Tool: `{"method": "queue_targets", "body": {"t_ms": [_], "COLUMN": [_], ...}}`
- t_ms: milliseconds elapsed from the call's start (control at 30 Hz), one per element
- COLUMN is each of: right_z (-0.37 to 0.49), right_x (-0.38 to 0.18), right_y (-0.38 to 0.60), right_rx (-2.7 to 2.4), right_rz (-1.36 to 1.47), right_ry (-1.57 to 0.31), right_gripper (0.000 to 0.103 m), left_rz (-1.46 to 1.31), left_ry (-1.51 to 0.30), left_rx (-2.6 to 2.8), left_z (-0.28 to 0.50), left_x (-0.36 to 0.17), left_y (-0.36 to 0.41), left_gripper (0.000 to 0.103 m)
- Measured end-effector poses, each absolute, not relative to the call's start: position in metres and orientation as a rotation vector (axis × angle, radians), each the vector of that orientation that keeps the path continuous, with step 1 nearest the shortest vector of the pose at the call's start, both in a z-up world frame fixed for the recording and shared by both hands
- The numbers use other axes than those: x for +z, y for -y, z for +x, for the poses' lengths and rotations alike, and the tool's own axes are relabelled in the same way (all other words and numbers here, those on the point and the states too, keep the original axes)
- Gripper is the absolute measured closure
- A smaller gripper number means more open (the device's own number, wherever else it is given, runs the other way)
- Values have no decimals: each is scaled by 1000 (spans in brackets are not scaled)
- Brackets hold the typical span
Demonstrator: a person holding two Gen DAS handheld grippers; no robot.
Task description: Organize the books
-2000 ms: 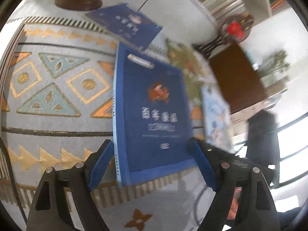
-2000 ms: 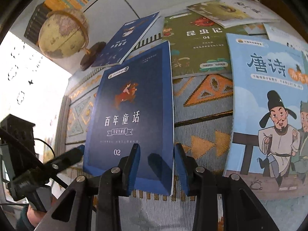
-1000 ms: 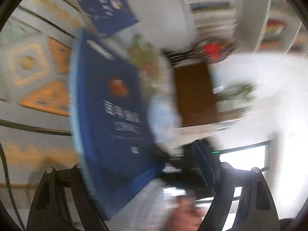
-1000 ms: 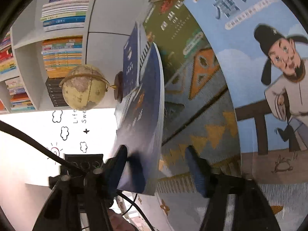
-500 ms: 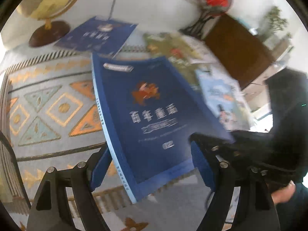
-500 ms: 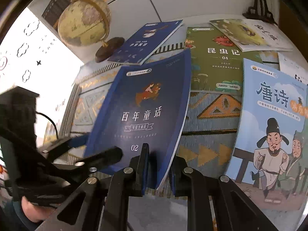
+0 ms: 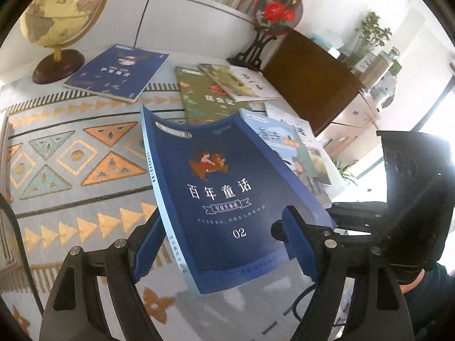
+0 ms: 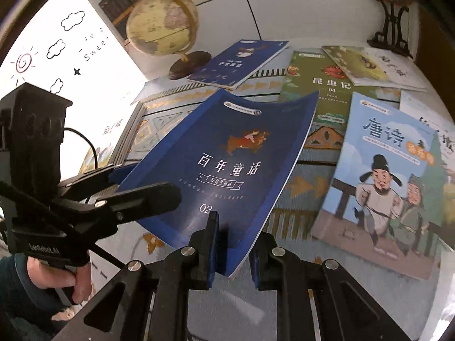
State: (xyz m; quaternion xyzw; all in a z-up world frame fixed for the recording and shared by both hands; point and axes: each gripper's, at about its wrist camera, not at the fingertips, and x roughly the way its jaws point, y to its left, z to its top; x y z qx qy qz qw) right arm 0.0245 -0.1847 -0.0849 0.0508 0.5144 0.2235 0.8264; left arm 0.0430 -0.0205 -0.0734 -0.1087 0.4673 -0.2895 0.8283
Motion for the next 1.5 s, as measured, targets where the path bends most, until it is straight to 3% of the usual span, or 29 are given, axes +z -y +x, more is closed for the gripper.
{"method": "queue_targets", "body": {"t_ms": [400, 900, 1233, 1500], "right_z": [-68, -167, -175, -128], "right_x": [-27, 25, 37, 27], "right_y": [203, 138, 77, 10], "right_rx": [540, 733, 834, 889], "right_rz": [15, -119, -92, -60], "right_ry": [-946, -842, -827, -843], "right_gripper": [85, 84, 83, 83], "left_rz": [-270, -325, -326, -327], "left_ry": [-861, -720, -667, -668], "left_rx": [-562, -320, -203, -176], "left_z": [-58, -188, -208, -171], "left_x": [-13, 40, 60, 53], "left_y": [24, -35, -91, -161], "left_gripper": [25, 25, 25, 25]}}
